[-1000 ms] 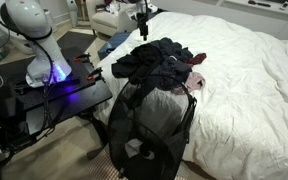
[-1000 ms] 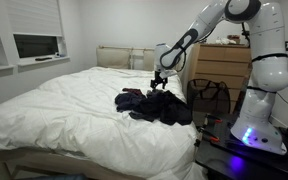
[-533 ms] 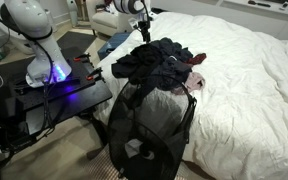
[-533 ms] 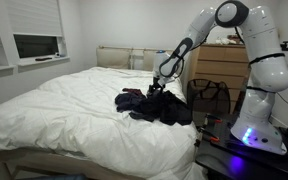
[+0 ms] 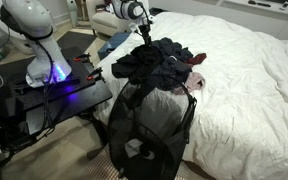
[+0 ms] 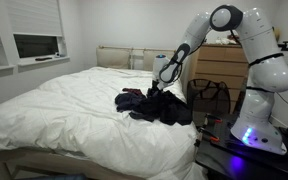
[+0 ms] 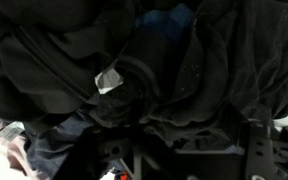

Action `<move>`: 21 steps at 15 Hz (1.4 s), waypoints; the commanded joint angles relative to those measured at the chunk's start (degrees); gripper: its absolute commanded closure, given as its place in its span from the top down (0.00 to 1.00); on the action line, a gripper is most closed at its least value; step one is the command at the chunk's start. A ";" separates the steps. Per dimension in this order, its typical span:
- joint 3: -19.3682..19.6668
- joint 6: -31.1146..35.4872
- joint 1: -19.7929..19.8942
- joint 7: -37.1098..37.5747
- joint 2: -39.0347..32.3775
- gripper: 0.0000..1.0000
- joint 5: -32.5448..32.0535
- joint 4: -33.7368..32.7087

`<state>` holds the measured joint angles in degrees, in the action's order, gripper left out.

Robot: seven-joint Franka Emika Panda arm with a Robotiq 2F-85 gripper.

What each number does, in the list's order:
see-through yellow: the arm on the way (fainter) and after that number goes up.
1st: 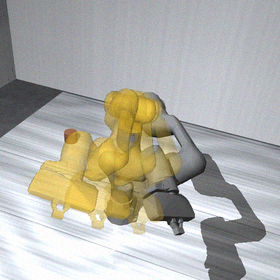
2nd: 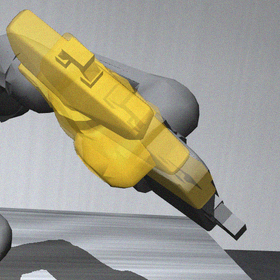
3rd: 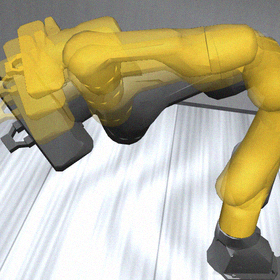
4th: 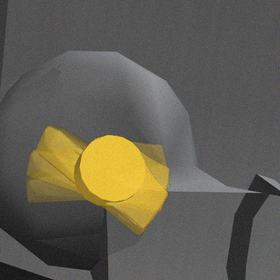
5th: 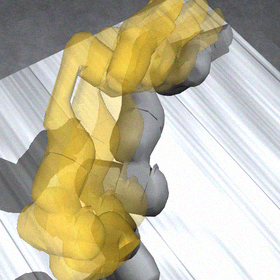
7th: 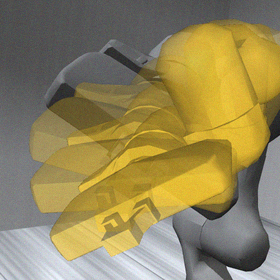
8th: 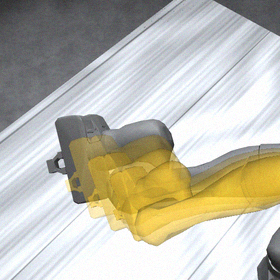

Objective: Pick up the black cloth and put it in the laundry basket

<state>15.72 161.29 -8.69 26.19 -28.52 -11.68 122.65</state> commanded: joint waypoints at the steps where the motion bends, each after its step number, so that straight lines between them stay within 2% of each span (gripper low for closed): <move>1: 2.46 0.91 -1.98 1.30 -0.70 0.49 -0.17 -0.86; 3: 2.95 -0.75 -2.17 1.55 -0.76 0.35 0.35 -1.36; 6: 1.57 -7.56 -0.60 0.91 -0.20 0.12 2.83 -2.78; 8: 1.47 -10.30 -0.30 1.34 -0.11 0.00 3.02 -3.68; 14: 1.11 -18.55 0.87 2.48 2.84 0.02 2.62 -6.22; 18: 1.80 -22.05 1.05 4.19 9.50 0.02 0.43 -5.74; 21: 2.09 -25.58 0.98 7.74 14.90 0.02 -3.86 -5.83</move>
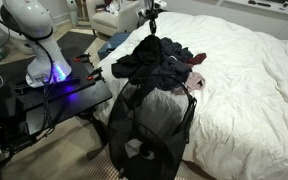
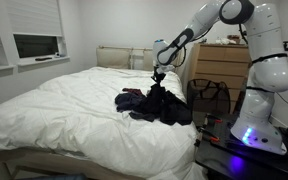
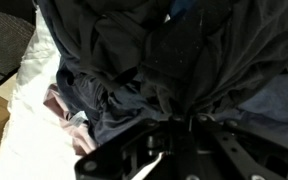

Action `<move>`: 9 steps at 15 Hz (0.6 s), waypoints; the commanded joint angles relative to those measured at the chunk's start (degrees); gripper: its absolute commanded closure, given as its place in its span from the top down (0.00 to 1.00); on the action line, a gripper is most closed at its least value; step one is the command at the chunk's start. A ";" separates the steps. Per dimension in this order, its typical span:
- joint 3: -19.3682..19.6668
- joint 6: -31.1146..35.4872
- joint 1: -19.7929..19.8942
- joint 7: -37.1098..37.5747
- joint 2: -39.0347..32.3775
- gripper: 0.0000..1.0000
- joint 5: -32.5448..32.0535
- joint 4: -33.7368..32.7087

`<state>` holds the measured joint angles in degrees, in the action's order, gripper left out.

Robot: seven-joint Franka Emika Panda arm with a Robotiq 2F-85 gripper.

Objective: Pick up the black cloth and put it in the laundry basket

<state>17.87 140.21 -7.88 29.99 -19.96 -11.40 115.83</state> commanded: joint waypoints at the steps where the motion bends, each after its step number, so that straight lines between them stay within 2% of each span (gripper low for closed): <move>1: -0.32 -6.64 0.35 5.32 8.15 0.02 -6.10 0.57; 9: -6.63 -19.08 5.20 13.21 19.94 0.02 -15.85 0.86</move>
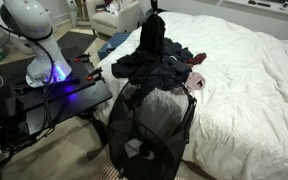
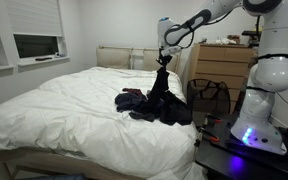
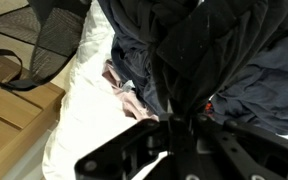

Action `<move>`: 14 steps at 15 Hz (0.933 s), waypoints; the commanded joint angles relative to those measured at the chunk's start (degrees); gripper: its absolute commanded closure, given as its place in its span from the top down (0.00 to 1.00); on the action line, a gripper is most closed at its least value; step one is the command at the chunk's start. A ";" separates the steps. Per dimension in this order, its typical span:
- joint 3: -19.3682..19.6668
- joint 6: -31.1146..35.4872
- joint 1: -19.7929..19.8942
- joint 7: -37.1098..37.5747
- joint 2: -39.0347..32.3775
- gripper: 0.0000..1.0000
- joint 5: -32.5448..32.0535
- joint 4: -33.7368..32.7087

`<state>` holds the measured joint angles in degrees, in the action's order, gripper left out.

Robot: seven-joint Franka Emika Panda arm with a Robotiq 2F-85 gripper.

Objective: Pick up the black cloth and put it in the laundry basket

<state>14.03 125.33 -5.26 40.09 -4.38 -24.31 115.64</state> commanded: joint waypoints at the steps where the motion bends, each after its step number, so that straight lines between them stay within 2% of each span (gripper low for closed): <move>1: -3.54 -5.42 3.40 3.86 5.66 0.02 -3.41 1.27; 14: -8.58 -19.67 14.82 14.42 20.81 0.02 -7.16 -0.31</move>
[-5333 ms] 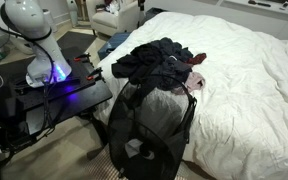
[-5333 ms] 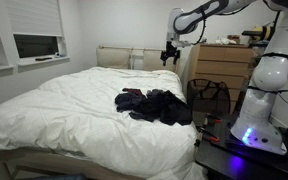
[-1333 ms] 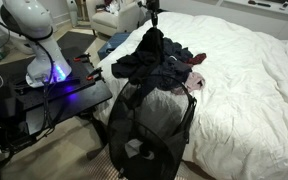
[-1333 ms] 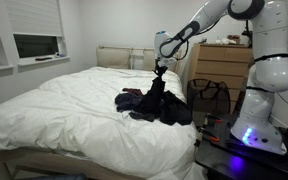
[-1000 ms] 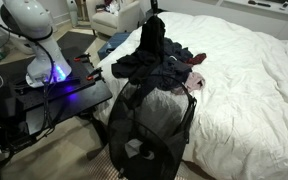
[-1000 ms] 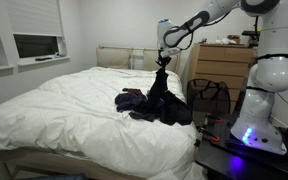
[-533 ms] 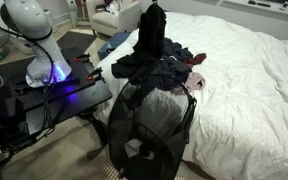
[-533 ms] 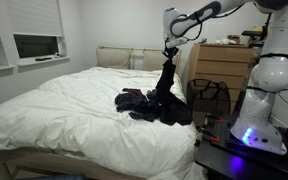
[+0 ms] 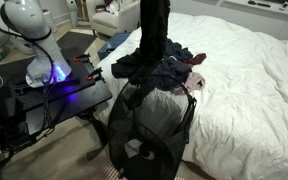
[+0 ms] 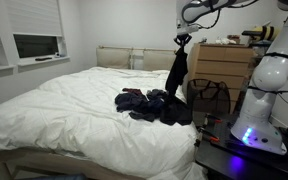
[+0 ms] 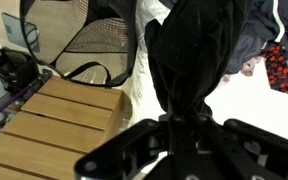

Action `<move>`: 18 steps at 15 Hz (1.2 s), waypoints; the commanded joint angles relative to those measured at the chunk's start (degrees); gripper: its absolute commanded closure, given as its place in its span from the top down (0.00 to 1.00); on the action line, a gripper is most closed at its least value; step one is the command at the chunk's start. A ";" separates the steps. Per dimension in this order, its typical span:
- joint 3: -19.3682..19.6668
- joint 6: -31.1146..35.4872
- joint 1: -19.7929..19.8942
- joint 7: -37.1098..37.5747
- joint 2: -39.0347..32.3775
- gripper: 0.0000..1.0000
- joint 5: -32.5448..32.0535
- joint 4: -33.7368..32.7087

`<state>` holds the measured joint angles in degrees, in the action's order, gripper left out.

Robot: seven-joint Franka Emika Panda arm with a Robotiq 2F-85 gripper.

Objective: Pick up the black cloth and put it in the laundry basket

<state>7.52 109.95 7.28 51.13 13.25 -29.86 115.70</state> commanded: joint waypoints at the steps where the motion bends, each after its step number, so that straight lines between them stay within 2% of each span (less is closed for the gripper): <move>1: -2.41 -5.85 2.92 4.08 3.82 0.02 -1.96 -0.94; 8: -1.70 -11.16 7.48 10.63 8.02 0.02 -2.48 -0.73; 14: 1.45 -9.00 12.75 18.56 8.76 0.02 -3.69 -0.14; 18: 2.65 -8.50 15.23 27.39 8.66 0.02 -8.50 -0.27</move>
<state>9.98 100.62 20.95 72.20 21.25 -35.13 115.26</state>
